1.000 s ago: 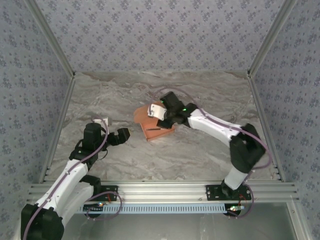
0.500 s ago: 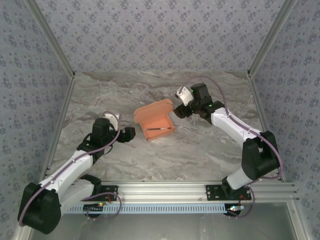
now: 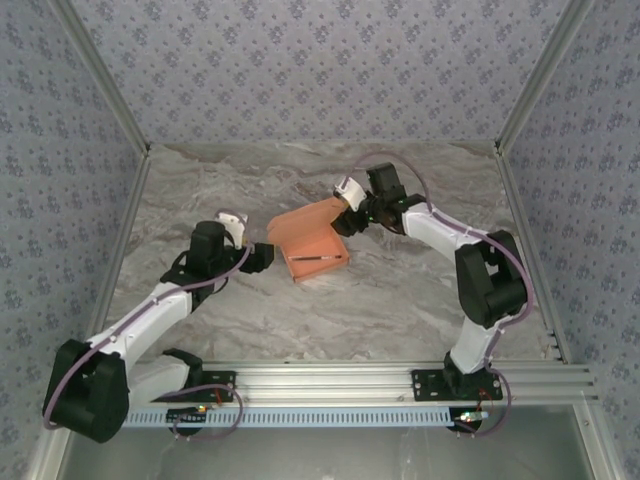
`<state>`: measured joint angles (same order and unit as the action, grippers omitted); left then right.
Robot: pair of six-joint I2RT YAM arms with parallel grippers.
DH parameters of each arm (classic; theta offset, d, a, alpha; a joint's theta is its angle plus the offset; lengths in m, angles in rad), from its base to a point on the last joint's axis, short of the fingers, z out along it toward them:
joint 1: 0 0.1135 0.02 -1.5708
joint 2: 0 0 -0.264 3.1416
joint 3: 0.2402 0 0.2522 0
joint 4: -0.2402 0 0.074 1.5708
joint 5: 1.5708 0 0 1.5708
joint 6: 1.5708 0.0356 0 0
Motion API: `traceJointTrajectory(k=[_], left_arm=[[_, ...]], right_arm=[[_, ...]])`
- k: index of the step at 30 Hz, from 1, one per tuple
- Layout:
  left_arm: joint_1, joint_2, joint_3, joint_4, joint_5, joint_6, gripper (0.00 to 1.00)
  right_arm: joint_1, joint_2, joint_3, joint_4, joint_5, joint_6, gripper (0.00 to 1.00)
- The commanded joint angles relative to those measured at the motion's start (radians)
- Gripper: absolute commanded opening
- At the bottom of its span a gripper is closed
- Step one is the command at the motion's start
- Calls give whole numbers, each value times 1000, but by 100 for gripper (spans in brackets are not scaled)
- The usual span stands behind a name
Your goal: Fold the paper box
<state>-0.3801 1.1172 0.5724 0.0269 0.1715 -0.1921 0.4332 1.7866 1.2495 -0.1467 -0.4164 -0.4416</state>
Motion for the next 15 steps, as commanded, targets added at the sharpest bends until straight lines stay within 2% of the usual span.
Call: traceJointTrajectory(k=[1, 4, 8, 11, 15], left_arm=[[-5, 33, 45, 14, 32, 45, 75], [-5, 71, 66, 22, 44, 57, 74], [-5, 129, 105, 18, 57, 78, 67], [-5, 163, 130, 15, 57, 93, 63], [-6, 191, 152, 24, 67, 106, 62]], right_arm=[[-6, 38, 50, -7, -51, -35, 60], [-7, 55, 65, -25, -54, -46, 50], [-7, 62, 70, -28, -51, -51, 38], [-7, 61, 67, -37, -37, -55, 37], [-10, 54, 60, -39, -24, -58, 43]])
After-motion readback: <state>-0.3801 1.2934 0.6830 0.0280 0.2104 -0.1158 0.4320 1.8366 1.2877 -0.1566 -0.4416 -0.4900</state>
